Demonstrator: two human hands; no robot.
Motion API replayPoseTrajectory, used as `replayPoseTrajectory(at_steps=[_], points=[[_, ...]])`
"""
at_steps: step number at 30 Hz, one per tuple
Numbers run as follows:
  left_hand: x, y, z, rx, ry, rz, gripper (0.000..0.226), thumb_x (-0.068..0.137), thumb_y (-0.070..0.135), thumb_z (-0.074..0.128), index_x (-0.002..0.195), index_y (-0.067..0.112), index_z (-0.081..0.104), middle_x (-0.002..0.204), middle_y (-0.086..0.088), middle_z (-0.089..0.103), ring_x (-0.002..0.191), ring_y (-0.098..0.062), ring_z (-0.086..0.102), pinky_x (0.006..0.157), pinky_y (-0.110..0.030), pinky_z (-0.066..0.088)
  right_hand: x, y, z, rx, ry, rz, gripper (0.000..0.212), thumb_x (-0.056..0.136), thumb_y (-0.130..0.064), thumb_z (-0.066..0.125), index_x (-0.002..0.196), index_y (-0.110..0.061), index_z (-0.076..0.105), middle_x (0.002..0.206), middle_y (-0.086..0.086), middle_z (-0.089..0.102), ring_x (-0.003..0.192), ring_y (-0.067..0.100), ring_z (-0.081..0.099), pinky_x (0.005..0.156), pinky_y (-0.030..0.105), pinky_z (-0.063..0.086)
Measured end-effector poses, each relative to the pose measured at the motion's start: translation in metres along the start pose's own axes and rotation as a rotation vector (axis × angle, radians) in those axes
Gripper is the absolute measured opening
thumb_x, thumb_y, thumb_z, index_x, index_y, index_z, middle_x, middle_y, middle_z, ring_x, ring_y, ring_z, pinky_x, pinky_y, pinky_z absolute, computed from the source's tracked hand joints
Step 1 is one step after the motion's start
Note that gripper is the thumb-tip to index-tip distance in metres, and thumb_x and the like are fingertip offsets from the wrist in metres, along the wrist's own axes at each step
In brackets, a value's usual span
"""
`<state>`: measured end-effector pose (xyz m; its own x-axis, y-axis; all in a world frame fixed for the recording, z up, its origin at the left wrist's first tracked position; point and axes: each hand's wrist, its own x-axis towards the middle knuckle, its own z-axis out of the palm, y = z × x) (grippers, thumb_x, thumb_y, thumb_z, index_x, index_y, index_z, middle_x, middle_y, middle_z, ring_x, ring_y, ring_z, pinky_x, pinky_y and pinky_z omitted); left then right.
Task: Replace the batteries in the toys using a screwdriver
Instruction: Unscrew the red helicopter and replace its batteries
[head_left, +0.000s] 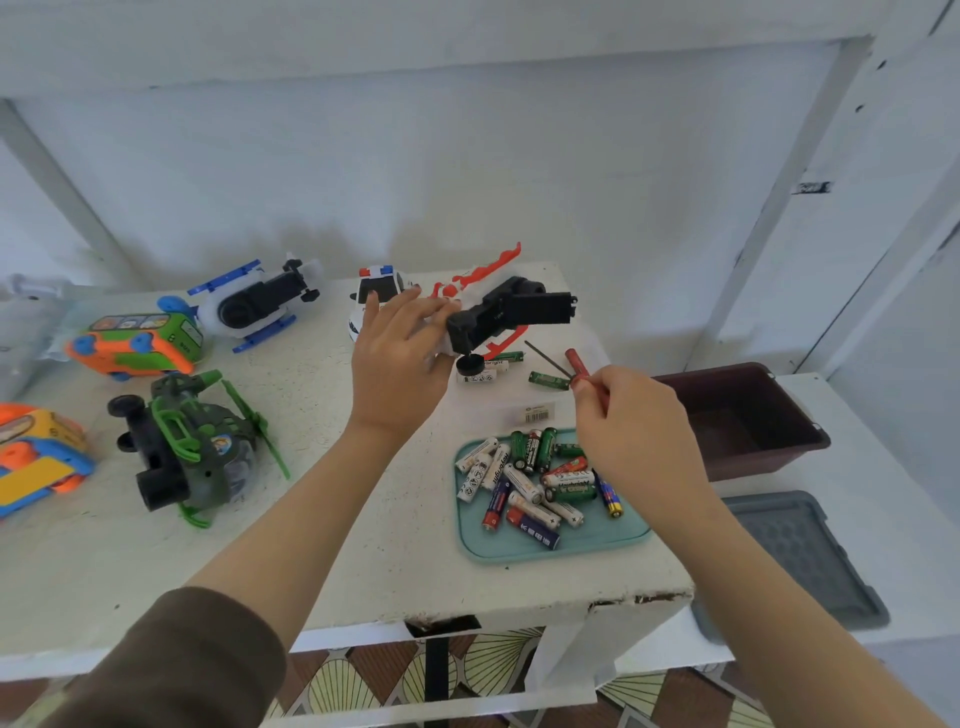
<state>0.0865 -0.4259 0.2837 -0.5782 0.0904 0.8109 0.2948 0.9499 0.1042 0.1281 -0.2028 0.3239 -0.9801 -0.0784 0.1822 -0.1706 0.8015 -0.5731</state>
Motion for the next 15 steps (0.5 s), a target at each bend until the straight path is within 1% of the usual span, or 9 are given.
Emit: replayPoseTrajectory(at_steps=[3, 5, 7, 9, 11, 12, 13, 14, 15], points=[[0.0, 0.004, -0.006, -0.02, -0.03, -0.109, 0.031, 0.075, 0.014, 0.072, 0.104, 0.005, 0.074, 0.101, -0.011, 0.072, 0.107, -0.039, 0.064, 0.106, -0.056, 0.03, 0.001, 0.002, 0.001, 0.038, -0.018, 0.004, 0.029, 0.1, -0.03, 0.043, 0.091, -0.011, 0.063, 0.073, 0.0, 0.061, 0.064, 0.014, 0.055, 0.06, 0.03, 0.043], [-0.002, 0.005, -0.011, -0.028, -0.048, -0.17, 0.033, 0.074, 0.019, 0.073, 0.104, 0.005, 0.074, 0.101, -0.011, 0.072, 0.107, -0.038, 0.063, 0.107, -0.058, 0.028, 0.001, 0.003, 0.002, 0.062, -0.034, 0.002, 0.026, 0.099, -0.031, 0.044, 0.091, -0.015, 0.063, 0.071, -0.003, 0.061, 0.062, 0.009, 0.054, 0.055, 0.025, 0.041], [-0.003, 0.006, -0.018, -0.039, -0.053, -0.22, 0.035, 0.074, 0.024, 0.075, 0.103, 0.005, 0.074, 0.099, -0.011, 0.072, 0.104, -0.037, 0.064, 0.105, -0.065, 0.034, 0.0, 0.004, 0.002, 0.1, -0.049, 0.004, 0.024, 0.099, -0.033, 0.046, 0.09, -0.018, 0.063, 0.069, -0.006, 0.06, 0.06, 0.007, 0.053, 0.053, 0.021, 0.039], [-0.003, 0.007, -0.027, -0.061, -0.045, -0.282, 0.036, 0.074, 0.028, 0.076, 0.101, 0.005, 0.074, 0.098, -0.01, 0.072, 0.099, -0.034, 0.064, 0.097, -0.067, 0.041, -0.001, 0.004, 0.003, 0.155, -0.063, 0.006, 0.022, 0.098, -0.033, 0.048, 0.089, -0.021, 0.064, 0.068, -0.009, 0.06, 0.061, 0.007, 0.054, 0.055, 0.021, 0.041], [-0.005, 0.006, -0.036, -0.081, -0.027, -0.352, 0.039, 0.074, 0.036, 0.075, 0.098, 0.005, 0.075, 0.095, -0.01, 0.071, 0.094, -0.032, 0.063, 0.091, -0.058, 0.047, -0.002, 0.003, 0.003, 0.202, -0.079, 0.006, 0.018, 0.096, -0.033, 0.051, 0.087, -0.024, 0.064, 0.067, -0.011, 0.06, 0.062, 0.005, 0.055, 0.056, 0.021, 0.042], [-0.007, 0.006, -0.041, -0.091, -0.026, -0.395, 0.042, 0.074, 0.041, 0.074, 0.096, 0.006, 0.075, 0.094, -0.01, 0.071, 0.092, -0.031, 0.062, 0.089, -0.048, 0.048, -0.003, 0.002, 0.003, 0.213, -0.088, 0.001, 0.016, 0.095, -0.033, 0.053, 0.086, -0.026, 0.065, 0.065, -0.012, 0.06, 0.062, 0.005, 0.055, 0.058, 0.023, 0.043], [-0.01, 0.007, -0.047, -0.101, -0.027, -0.445, 0.045, 0.074, 0.046, 0.073, 0.096, 0.006, 0.075, 0.094, -0.009, 0.071, 0.091, -0.029, 0.061, 0.085, -0.037, 0.045, -0.004, 0.001, 0.003, 0.221, -0.098, -0.008, 0.014, 0.093, -0.033, 0.055, 0.085, -0.028, 0.066, 0.065, -0.012, 0.061, 0.063, 0.005, 0.056, 0.06, 0.025, 0.046], [-0.013, 0.009, -0.053, -0.111, -0.02, -0.502, 0.045, 0.074, 0.045, 0.075, 0.097, 0.005, 0.075, 0.095, -0.009, 0.07, 0.091, -0.028, 0.059, 0.082, -0.031, 0.04, -0.004, 0.0, 0.004, 0.229, -0.112, -0.016, 0.012, 0.092, -0.032, 0.058, 0.084, -0.03, 0.066, 0.067, -0.012, 0.064, 0.066, 0.005, 0.058, 0.063, 0.027, 0.048], [-0.017, 0.011, -0.059, -0.118, -0.004, -0.564, 0.042, 0.074, 0.038, 0.079, 0.098, 0.004, 0.075, 0.097, -0.009, 0.07, 0.092, -0.026, 0.057, 0.081, -0.028, 0.036, -0.005, -0.002, 0.006, 0.24, -0.133, -0.02, 0.01, 0.09, -0.031, 0.06, 0.082, -0.032, 0.067, 0.07, -0.011, 0.066, 0.069, 0.005, 0.06, 0.066, 0.027, 0.05]])
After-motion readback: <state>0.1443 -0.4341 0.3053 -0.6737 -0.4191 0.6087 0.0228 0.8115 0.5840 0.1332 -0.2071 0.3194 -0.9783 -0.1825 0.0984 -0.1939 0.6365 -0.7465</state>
